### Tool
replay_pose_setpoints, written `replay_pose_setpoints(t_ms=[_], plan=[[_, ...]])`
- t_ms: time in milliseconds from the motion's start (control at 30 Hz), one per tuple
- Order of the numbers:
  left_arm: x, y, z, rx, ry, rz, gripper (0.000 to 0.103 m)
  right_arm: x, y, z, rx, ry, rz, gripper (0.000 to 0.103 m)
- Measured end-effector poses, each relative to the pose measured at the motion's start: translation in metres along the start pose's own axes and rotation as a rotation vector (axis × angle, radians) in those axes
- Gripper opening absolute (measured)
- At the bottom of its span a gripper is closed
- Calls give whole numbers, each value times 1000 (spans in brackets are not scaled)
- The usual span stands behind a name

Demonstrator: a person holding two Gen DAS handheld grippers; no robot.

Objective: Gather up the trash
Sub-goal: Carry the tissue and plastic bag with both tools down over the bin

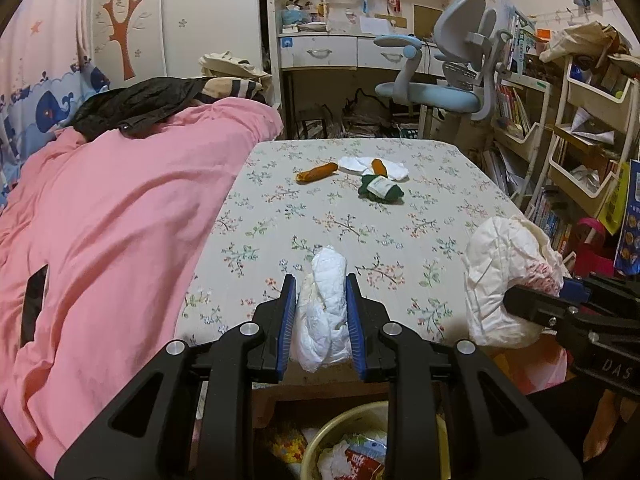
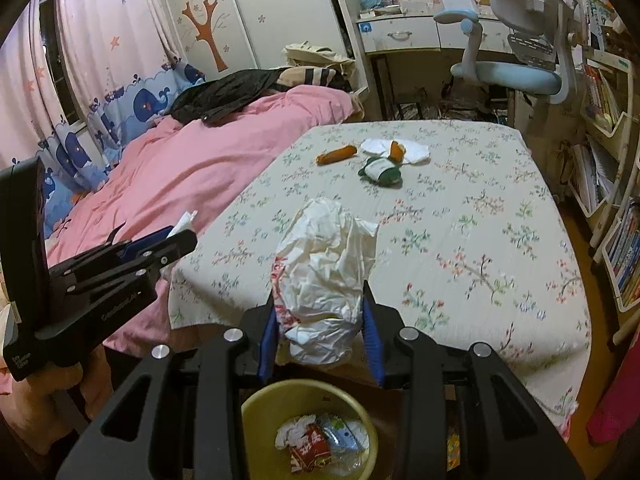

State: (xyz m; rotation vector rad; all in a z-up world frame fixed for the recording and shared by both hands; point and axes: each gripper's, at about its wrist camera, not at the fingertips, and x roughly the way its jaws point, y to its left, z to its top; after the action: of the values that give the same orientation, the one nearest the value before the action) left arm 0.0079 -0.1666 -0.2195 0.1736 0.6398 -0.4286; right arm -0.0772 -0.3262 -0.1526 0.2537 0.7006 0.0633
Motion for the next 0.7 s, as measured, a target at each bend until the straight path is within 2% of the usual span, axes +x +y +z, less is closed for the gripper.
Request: replay_pose_setpoints(t_ms=[700], plan=[[-20, -8, -25, 10, 16, -1, 22, -7, 12, -24, 1, 34, 26, 38]])
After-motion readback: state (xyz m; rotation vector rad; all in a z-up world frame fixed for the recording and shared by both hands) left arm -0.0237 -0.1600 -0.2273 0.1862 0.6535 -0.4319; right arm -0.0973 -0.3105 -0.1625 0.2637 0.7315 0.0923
